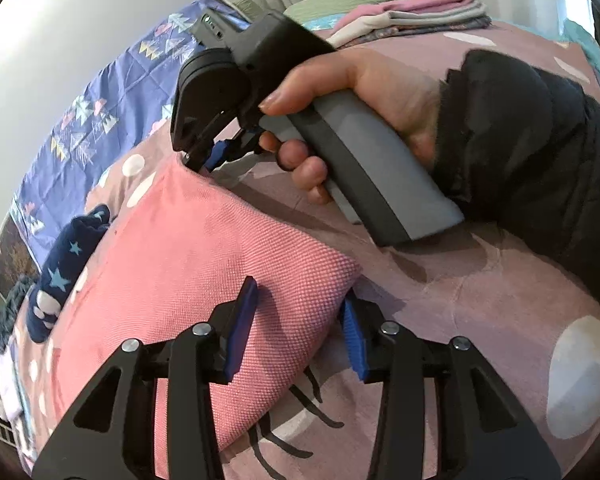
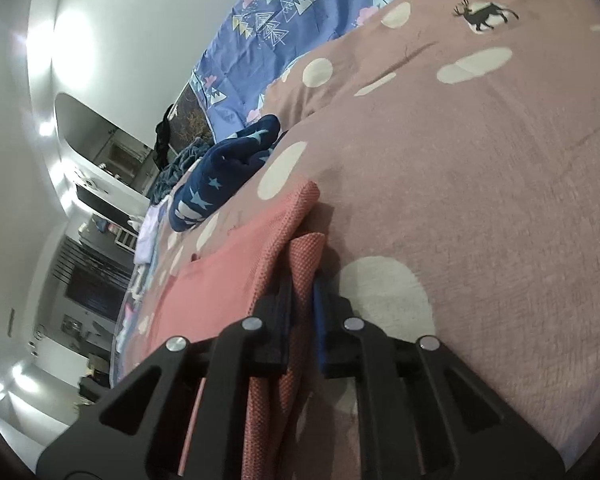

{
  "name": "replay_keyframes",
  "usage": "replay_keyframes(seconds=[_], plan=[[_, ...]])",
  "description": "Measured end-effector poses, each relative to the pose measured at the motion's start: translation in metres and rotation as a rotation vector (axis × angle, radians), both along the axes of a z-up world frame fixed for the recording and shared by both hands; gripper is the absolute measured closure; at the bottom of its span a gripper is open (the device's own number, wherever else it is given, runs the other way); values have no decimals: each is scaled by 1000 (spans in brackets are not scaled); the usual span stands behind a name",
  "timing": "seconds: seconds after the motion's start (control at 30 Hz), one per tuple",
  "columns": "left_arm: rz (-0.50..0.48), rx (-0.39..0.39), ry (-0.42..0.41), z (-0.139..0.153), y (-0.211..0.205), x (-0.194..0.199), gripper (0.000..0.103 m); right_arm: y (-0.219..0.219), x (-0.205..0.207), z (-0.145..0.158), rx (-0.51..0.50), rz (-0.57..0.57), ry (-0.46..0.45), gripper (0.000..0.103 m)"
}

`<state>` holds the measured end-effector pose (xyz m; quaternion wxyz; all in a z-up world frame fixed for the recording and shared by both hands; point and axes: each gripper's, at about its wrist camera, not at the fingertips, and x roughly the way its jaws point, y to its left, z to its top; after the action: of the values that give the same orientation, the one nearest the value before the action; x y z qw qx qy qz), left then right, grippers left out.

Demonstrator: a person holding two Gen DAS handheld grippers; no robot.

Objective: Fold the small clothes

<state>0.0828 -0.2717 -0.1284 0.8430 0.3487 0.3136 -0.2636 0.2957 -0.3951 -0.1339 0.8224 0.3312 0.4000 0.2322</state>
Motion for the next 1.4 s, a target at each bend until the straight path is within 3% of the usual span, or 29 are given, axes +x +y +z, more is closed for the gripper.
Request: replay_keyframes(seconds=[0.23, 0.33, 0.5, 0.53, 0.57, 0.6, 0.73, 0.87, 0.97, 1.03, 1.17, 1.27, 1.33, 1.4], plan=[[29, 9, -41, -3, -7, 3, 45, 1, -1, 0, -3, 6, 1, 93], [26, 28, -80, -4, -12, 6, 45, 0, -1, 0, 0, 9, 4, 93], [14, -13, -20, 2, -7, 3, 74, 2, -2, 2, 1, 49, 1, 81], [14, -19, -19, 3, -5, 3, 86, 4, -2, 3, -16, 55, -4, 81], [15, -35, -6, 6, -2, 5, 96, 7, -3, 5, -44, 52, -12, 91], [18, -55, 12, 8, 0, 6, 96, 8, -3, 5, -57, 35, -15, 99], [-16, -121, 107, 17, 5, 5, 99, -5, 1, 4, 20, -29, -20, 100], [-31, -84, 114, 3, 1, 3, 99, -3, 4, 2, -8, -31, -22, 100], [-21, -100, 122, 2, 2, 3, 98, -7, 5, -1, 39, -4, 0, 98], [-16, -103, 125, 1, 5, 3, 98, -12, 7, -3, 86, 16, 30, 88], [-17, -112, 126, 1, 7, 5, 98, -24, -1, 8, 163, 60, 2, 49], [-16, -125, 134, -1, 8, 5, 98, -14, -1, 11, 135, 111, -4, 40], [-18, -133, 140, -1, 8, 5, 98, 3, 1, 12, 7, 121, 8, 41], [-21, -141, 148, -1, 10, 7, 98, 15, 0, 14, -106, 81, -5, 66]])
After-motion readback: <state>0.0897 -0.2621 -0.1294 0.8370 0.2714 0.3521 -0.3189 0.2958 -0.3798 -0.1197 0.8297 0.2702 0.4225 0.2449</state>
